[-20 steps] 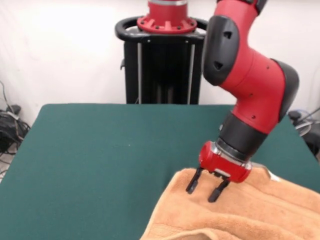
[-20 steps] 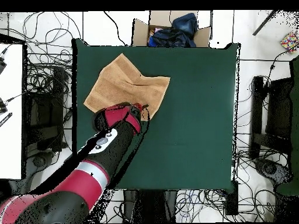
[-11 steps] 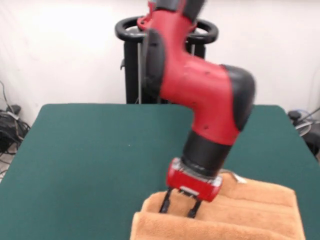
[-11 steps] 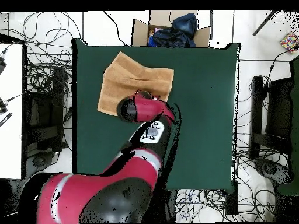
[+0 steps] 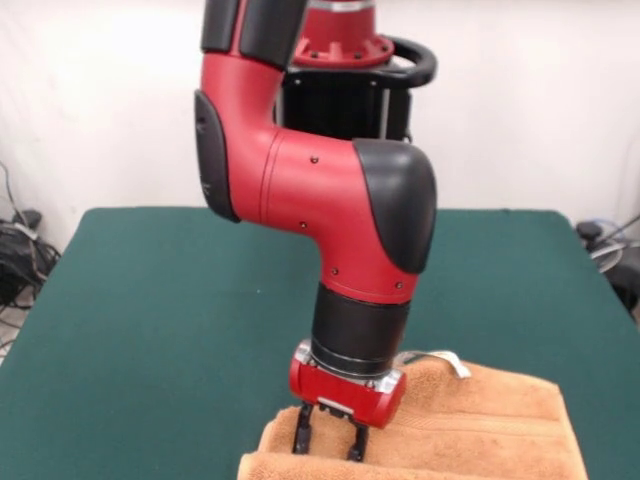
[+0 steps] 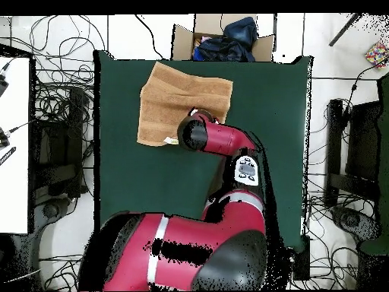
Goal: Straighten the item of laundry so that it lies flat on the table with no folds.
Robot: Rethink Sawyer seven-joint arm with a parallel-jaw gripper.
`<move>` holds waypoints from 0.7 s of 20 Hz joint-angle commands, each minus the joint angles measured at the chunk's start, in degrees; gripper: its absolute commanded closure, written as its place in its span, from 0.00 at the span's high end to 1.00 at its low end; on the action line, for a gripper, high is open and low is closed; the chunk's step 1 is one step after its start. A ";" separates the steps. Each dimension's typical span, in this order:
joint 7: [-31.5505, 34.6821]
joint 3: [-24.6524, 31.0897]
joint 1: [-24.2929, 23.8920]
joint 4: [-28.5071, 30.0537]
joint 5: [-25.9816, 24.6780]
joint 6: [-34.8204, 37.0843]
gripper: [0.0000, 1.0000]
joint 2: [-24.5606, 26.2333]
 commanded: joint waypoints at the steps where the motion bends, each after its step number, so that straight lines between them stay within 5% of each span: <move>1: 0.58 10.27 -2.56 6.78 -3.66 4.93 1.00 13.58; 14: 2.51 10.10 -1.73 9.55 -1.67 9.58 1.00 9.54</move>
